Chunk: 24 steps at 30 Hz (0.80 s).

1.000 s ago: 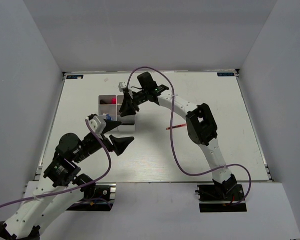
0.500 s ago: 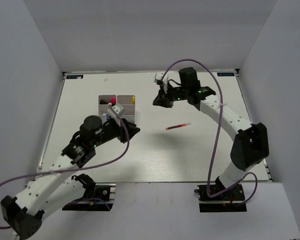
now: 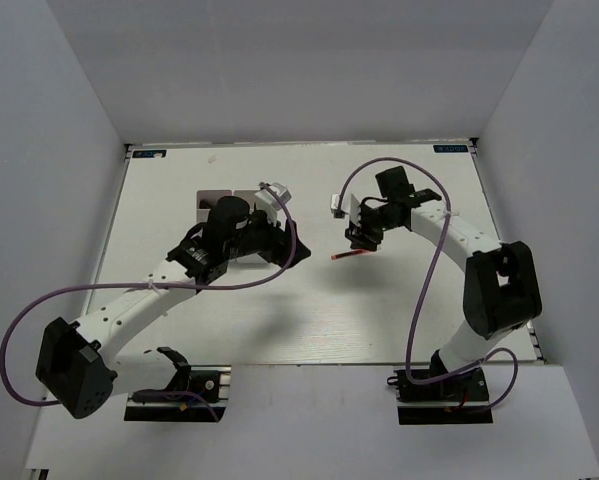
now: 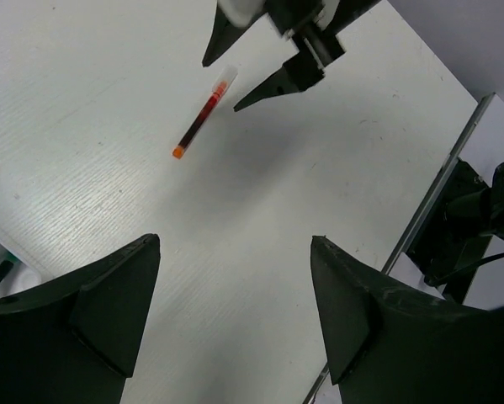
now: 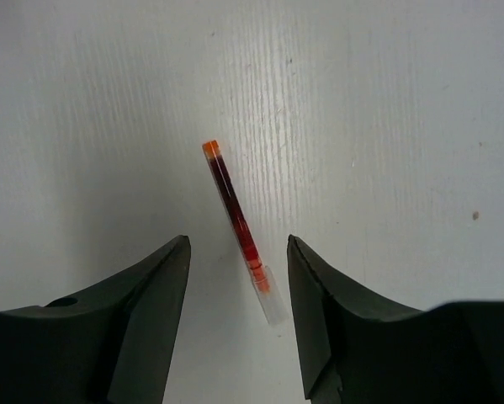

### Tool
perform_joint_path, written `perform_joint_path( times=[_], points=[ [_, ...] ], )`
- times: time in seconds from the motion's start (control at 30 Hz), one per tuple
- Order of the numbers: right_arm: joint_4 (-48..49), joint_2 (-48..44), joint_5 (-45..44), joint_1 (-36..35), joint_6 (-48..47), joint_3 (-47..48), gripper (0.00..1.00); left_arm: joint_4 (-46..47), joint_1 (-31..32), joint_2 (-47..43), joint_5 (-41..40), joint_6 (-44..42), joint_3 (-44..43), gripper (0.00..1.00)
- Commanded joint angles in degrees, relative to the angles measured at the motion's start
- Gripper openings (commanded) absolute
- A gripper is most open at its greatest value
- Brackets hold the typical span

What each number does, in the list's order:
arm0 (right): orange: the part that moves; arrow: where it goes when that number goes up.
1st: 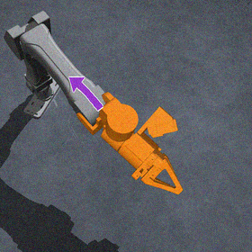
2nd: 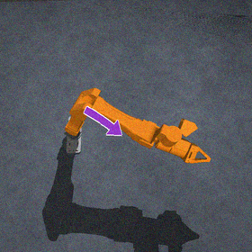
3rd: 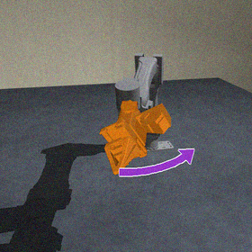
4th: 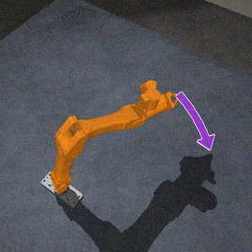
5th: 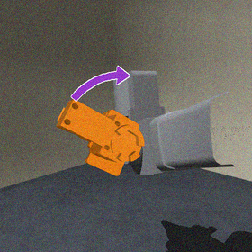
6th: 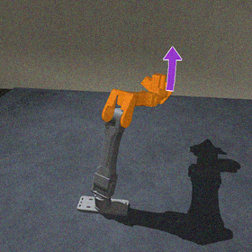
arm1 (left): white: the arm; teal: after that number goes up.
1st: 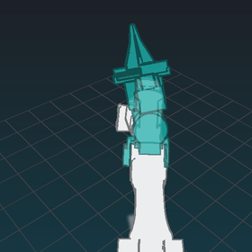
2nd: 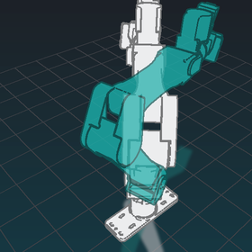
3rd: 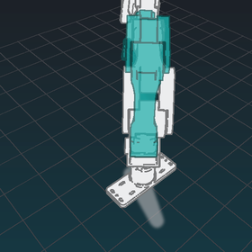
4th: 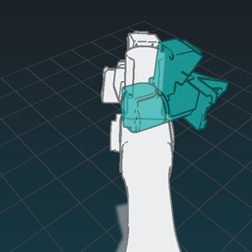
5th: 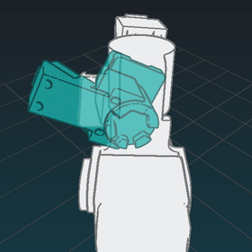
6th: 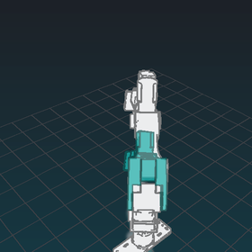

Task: Sort the stationery into containers
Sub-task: Grab a piece of stationery with the right arm

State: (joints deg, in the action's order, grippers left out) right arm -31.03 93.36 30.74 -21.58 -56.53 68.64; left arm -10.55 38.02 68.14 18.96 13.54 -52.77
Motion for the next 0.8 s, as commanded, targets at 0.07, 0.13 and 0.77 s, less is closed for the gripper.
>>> perform_joint_path(
  times=[0.07,0.13,0.77],
  points=[
    [-3.86,6.12,-3.92,-0.65,-11.49,2.1,0.59,0.7,0.21,-4.32,-0.67,-1.58,0.91,0.82],
    [-4.74,8.76,-5.51,-0.92,-12.45,3.42,0.6,-0.52,0.21,-6.08,-1.38,-2.2,0.92,0.82],
    [-4.92,16.32,-15.8,-8.03,-15.27,6.68,0.59,-1.05,0.21,-16.37,-3.58,-2.73,3.29,0.83]
  ],
)
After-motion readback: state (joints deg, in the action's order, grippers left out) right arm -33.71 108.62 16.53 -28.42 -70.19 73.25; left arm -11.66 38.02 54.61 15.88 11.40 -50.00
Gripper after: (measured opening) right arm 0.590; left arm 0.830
